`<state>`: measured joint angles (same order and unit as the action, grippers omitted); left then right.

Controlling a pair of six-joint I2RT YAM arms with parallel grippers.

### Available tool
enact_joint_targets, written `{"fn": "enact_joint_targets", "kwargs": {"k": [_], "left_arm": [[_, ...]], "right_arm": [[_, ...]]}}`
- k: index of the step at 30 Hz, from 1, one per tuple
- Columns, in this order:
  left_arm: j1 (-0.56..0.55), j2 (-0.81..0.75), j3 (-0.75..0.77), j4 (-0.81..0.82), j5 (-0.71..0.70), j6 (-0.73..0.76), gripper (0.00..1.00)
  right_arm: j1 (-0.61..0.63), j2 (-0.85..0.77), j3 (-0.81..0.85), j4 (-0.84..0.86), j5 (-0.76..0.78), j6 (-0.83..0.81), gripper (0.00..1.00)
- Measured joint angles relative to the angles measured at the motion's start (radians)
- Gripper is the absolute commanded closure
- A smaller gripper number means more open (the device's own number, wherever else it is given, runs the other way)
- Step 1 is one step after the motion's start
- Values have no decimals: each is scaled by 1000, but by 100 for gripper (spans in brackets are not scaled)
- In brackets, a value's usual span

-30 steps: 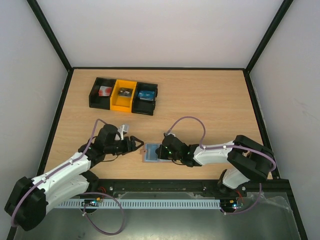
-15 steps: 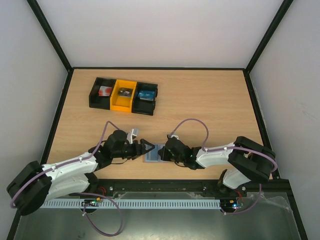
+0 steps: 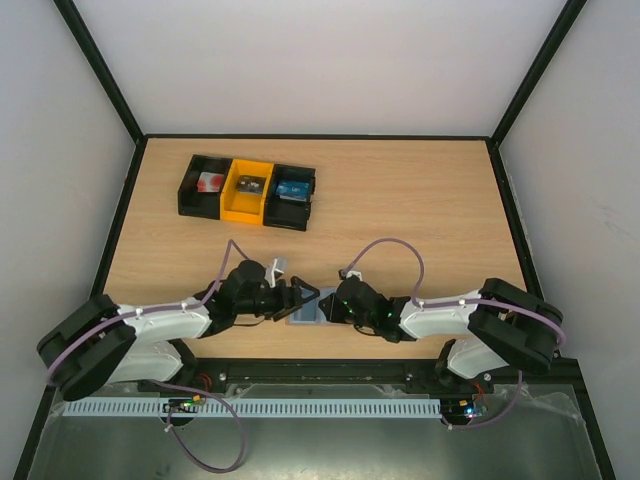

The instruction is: Take the credit cards out of the card holder

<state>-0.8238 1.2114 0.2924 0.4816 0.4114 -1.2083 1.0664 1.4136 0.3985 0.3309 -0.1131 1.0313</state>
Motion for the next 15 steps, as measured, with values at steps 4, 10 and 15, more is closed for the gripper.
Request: {"fn": "enact_joint_targets", "kwargs": {"k": [4,10,15], "left_arm": [[-1,48,14,3,-3,11,11],[-1,47,38,-65,-58,62,12],[6,7,38,-154,-115,105,16]], "right_arm": [[0,0,-12,20,-9,-3,75],[9,3,-12,40,-13,-3,70],[22,30,5,39,-13,-3,70]]}}
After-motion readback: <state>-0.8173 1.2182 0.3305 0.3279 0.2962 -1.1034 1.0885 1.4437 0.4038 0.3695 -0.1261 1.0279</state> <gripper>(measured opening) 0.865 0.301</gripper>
